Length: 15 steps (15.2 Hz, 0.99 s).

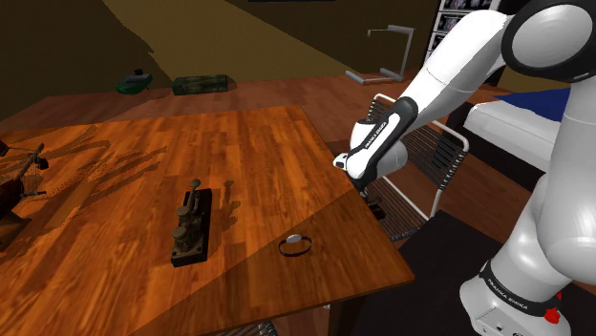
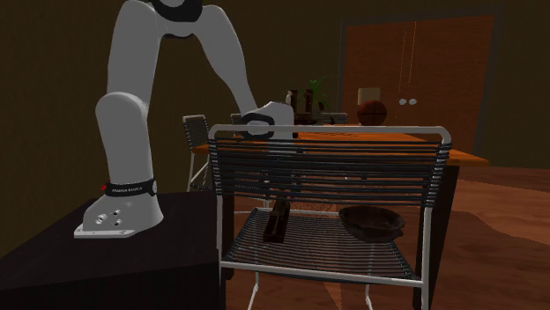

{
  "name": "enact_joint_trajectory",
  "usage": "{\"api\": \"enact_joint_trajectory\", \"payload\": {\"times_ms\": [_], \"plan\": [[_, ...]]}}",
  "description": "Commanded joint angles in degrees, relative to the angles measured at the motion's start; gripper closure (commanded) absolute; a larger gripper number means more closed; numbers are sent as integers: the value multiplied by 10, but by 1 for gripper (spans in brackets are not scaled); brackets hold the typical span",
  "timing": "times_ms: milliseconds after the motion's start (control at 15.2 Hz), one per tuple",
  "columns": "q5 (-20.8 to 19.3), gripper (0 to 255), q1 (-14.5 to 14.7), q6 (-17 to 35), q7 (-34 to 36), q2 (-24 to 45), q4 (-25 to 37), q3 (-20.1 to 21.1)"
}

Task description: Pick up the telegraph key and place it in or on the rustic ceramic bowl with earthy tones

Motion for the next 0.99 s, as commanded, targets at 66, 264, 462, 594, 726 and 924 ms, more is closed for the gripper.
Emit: {"api": "enact_joint_trajectory", "payload": {"times_ms": [66, 264, 462, 594, 726, 924], "plan": [[10, 0, -3, 11, -3, 26, 5, 7], [10, 0, -2, 11, -3, 26, 5, 6], [12, 0, -1, 11, -4, 26, 5, 5], [20, 255, -4, 24, -11, 31, -2, 10], [18, 255, -5, 20, -13, 29, -1, 8], [11, 255, -4, 17, -12, 13, -13, 2]]}}
